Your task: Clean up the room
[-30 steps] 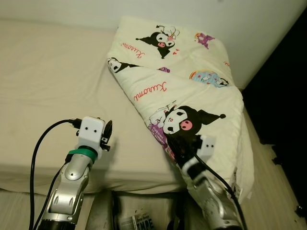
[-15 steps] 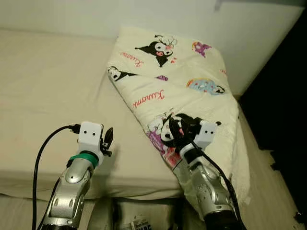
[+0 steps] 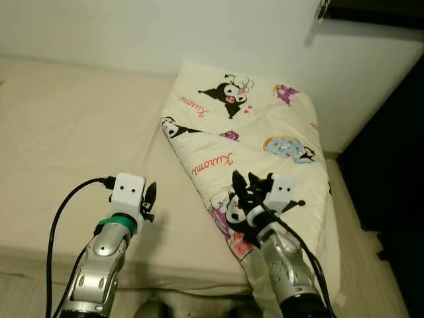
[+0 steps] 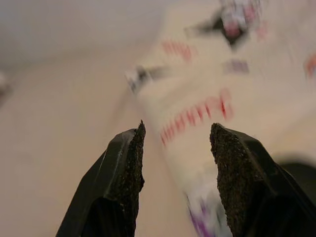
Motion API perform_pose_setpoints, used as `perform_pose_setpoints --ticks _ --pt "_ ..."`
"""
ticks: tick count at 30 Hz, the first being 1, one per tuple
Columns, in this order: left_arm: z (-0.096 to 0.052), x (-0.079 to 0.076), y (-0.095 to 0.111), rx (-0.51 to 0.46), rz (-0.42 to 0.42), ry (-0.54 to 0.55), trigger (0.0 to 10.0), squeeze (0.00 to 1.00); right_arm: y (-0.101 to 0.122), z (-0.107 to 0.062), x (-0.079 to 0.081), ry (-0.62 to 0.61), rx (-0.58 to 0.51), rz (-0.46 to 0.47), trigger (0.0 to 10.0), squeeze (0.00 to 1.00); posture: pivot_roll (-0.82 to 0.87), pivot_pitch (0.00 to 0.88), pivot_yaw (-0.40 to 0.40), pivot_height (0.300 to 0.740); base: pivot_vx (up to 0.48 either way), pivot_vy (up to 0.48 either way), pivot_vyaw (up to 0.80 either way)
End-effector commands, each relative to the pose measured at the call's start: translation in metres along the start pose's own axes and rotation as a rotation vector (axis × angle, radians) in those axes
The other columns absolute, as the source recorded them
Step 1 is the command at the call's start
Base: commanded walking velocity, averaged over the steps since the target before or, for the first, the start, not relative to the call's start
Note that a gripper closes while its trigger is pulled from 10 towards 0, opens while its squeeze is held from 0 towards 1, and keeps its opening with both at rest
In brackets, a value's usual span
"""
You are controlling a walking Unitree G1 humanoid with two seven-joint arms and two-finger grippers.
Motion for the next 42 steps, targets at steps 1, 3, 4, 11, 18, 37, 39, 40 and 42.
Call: perform_pose_setpoints --ticks 1,3,4,11,18,37,39,40,42 --pt "-0.005 0.001 -0.024 0.067 0.021 0.005 10.0 0.0 -0.026 -0.011 -0.013 -0.042 0.084 -0.006 10.0 0.0 0.15 0.026 -0.013 0.718 0.0 0.0 0.0" --pt "-0.011 0.003 -0.046 0.126 0.037 0.006 10.0 0.0 -0.049 -0.021 -0.025 -0.074 0.168 -0.029 10.0 0.0 0.15 0.026 -0.013 0.723 0.0 0.0 0.0" --pt "-0.019 0.004 -0.071 0.193 0.061 -0.002 10.0 0.0 -0.073 -0.034 -0.037 -0.101 0.259 -0.059 10.0 0.0 0.15 0.022 -0.017 0.728 0.0 0.0 0.0" --pt "-0.049 0.01 -0.138 0.401 0.076 0.005 10.0 0.0 -0.122 -0.074 -0.061 -0.15 0.465 -0.098 10.0 0.0 0.15 0.006 -0.021 0.74 0.0 0.0 0.0" --pt "-0.075 0.008 -0.185 0.565 0.009 0.026 10.0 0.0 -0.157 -0.108 -0.065 -0.15 0.611 -0.066 10.0 0.0 0.14 0.0 -0.017 0.74 0.0 0.0 0.0" --pt "-0.093 -0.006 -0.216 0.668 0.016 -0.031 10.0 0.0 -0.185 -0.137 -0.061 -0.089 0.76 -0.131 10.0 0.0 0.14 0.0 -0.023 0.74 0.0 0.0 0.0" --pt "-0.092 -0.007 -0.216 0.668 0.018 -0.035 10.0 0.0 -0.184 -0.136 -0.061 -0.09 0.757 -0.132 10.0 0.0 0.14 0.0 -0.028 0.74 0.0 0.0 0.0" --pt "-0.092 -0.008 -0.216 0.667 0.02 -0.039 10.0 0.0 -0.184 -0.135 -0.061 -0.093 0.754 -0.133 10.0 0.0 0.14 0.0 -0.029 0.74 0.0 0.0 0.0" --pt "-0.092 -0.01 -0.216 0.666 0.02 -0.045 10.0 0.0 -0.183 -0.134 -0.062 -0.118 0.749 -0.121 10.0 0.0 0.14 0.0 -0.029 0.74 0.0 0.0 0.0"
Point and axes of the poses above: a point about 5 cm out from each wrist's last joint towards the gripper, its own z axis pointing out of the wrist towards the gripper, its own y axis along the axis of the wrist's last joint, x = y × z, the point moved 6 cm from there along z, pointing out of the wrist towards the gripper, and after that the axes turned 4 degrees about -z, right-handed, at the moved point
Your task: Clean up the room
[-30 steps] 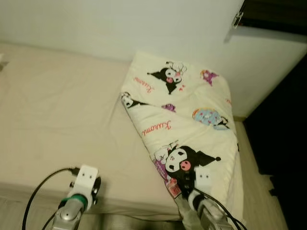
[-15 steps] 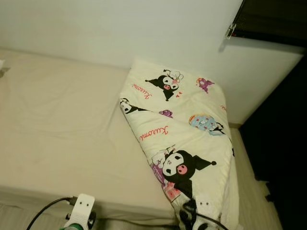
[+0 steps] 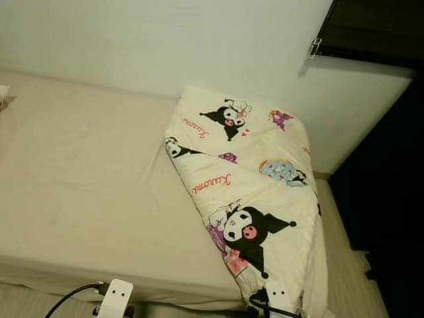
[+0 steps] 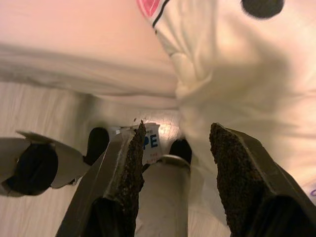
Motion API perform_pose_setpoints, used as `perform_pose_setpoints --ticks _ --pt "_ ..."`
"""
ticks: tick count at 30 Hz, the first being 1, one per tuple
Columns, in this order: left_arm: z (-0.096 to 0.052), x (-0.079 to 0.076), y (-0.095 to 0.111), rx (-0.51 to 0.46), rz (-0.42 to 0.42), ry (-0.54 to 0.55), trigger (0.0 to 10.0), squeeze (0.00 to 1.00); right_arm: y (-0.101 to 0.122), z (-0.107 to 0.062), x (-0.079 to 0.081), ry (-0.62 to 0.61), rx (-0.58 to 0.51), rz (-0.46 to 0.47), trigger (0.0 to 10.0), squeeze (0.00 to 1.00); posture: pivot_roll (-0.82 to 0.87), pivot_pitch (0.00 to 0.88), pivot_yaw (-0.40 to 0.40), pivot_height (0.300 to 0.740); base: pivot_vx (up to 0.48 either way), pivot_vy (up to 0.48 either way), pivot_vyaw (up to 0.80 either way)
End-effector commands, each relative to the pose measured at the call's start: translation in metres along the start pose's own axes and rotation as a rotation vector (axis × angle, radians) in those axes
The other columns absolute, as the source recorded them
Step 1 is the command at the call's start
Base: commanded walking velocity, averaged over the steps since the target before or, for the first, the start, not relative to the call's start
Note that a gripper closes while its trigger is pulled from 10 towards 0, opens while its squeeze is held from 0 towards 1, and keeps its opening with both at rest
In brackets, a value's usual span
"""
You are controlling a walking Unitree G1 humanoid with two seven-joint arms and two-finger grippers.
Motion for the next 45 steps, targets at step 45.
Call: perform_pose_setpoints --ticks 45 --pt "-0.001 -0.002 -0.015 0.036 0.042 -0.03 10.0 0.0 -0.004 0.003 0.008 -0.002 0.029 0.042 10.0 0.0 0.16 0.0 -0.02 0.74 0.0 0.0 0.0"
Point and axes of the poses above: a point about 5 cm out from each wrist's last joint towards the gripper, its own z axis pointing out of the wrist towards the gripper, its own y axis along the axis of the wrist's last joint, x = y × z, the point moved 6 cm from there along z, pointing out of the wrist towards the gripper, and after that the axes turned 4 degrees about -z, right-handed, at the moved point
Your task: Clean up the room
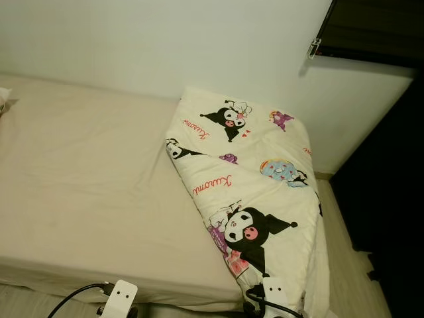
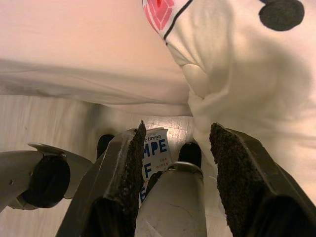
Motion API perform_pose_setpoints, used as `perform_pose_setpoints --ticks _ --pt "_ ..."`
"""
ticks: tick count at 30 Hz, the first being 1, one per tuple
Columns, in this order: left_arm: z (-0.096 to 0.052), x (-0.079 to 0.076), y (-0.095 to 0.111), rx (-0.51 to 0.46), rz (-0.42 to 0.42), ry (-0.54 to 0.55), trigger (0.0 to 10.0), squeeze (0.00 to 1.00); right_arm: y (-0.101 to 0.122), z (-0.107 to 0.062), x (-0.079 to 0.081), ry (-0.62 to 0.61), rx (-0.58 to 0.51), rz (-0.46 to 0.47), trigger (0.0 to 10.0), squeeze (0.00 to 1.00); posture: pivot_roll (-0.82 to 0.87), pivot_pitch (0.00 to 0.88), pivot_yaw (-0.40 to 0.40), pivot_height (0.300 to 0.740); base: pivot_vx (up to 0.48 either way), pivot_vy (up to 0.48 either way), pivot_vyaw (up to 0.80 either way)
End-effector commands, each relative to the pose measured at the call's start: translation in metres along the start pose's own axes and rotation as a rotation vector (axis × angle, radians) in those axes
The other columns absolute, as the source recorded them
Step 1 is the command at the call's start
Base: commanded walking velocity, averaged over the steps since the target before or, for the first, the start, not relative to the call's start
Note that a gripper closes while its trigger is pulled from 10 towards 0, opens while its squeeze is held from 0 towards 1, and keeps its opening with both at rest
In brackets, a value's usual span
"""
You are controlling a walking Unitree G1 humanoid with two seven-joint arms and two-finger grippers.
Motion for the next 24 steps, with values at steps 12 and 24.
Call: perform_pose_setpoints --ticks 12,24 --pt "-0.0033 -0.0054 -0.0172 0.045 0.005 -0.007 10.0 0.0 -0.0076 -0.0019 -0.0041 -0.003 0.031 -0.023 10.0 0.0 0.16 0.0 -0.03 0.74 0.0 0.0 0.0" --pt "-0.0043 -0.0058 -0.0202 0.049 -0.014 0.0 10.0 0.0 -0.0066 -0.0016 -0.0032 0.002 0.029 -0.033 10.0 0.0 0.15 0.0 -0.033 0.74 0.0 0.0 0.0"
Point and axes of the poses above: a point about 5 cm out from each wrist's last joint towards the gripper, its own z axis pointing out of the wrist towards the gripper, its own y axis along the axis of the wrist's last joint, x = y × z, the point moved 6 cm from there along z, pointing out of the wrist towards the gripper, and after that the axes turned 4 degrees about -z, right-handed, at the moved point
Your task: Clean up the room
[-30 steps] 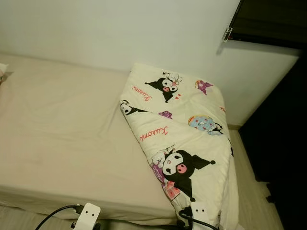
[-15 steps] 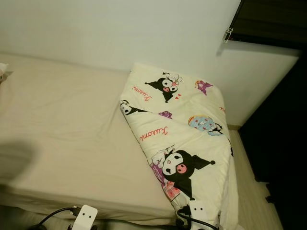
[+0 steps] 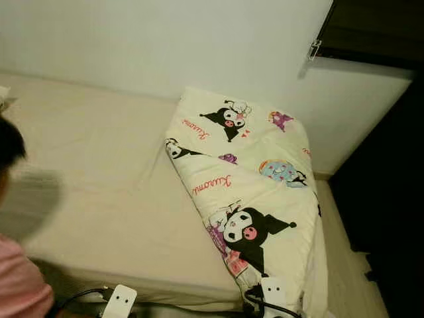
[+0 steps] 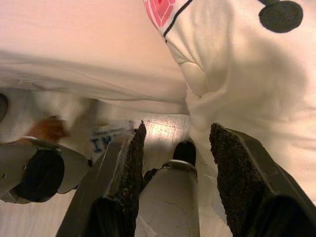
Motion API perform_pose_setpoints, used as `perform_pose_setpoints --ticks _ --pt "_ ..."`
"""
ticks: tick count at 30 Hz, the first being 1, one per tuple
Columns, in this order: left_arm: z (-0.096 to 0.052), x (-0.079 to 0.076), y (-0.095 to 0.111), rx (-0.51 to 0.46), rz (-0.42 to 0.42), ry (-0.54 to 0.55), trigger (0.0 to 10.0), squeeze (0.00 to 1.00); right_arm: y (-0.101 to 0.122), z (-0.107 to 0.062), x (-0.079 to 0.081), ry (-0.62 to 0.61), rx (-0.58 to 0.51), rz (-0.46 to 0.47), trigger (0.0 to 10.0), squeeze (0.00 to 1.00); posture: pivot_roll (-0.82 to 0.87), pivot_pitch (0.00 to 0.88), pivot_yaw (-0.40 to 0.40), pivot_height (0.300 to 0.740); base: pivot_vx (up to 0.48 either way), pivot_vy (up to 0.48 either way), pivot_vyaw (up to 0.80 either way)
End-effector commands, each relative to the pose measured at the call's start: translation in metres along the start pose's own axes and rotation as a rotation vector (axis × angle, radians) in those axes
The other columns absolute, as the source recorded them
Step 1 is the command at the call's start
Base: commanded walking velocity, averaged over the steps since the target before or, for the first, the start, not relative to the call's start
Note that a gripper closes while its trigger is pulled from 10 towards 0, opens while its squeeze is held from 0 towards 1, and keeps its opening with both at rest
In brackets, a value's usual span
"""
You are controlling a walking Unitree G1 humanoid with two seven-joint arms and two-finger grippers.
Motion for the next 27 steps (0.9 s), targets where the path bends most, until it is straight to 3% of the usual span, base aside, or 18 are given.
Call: perform_pose_setpoints --ticks 1,27 --pt "-0.0027 -0.0026 -0.0109 0.023 -0.004 -0.008 10.0 0.0 -0.0062 -0.0016 -0.0032 -0.005 0.022 -0.004 10.0 0.0 0.16 0.0 -0.036 0.74 0.0 0.0 0.0" --pt "-0.0043 0.0006 -0.0178 0.044 0.022 -0.002 10.0 0.0 -0.0074 -0.0021 -0.0027 0.011 0.026 -0.031 10.0 0.0 0.16 0.0 -0.035 0.74 0.0 0.0 0.0"
Point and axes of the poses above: a point about 5 cm out from each wrist's last joint towards the gripper, its own z axis pointing out of the wrist towards the gripper, its own y axis along the axis of the wrist's last joint, x = y × z, the point moved 6 cm from there along z, pointing out of the wrist towards the gripper, and after that the axes turned 4 degrees about -z, right-handed, at the moved point
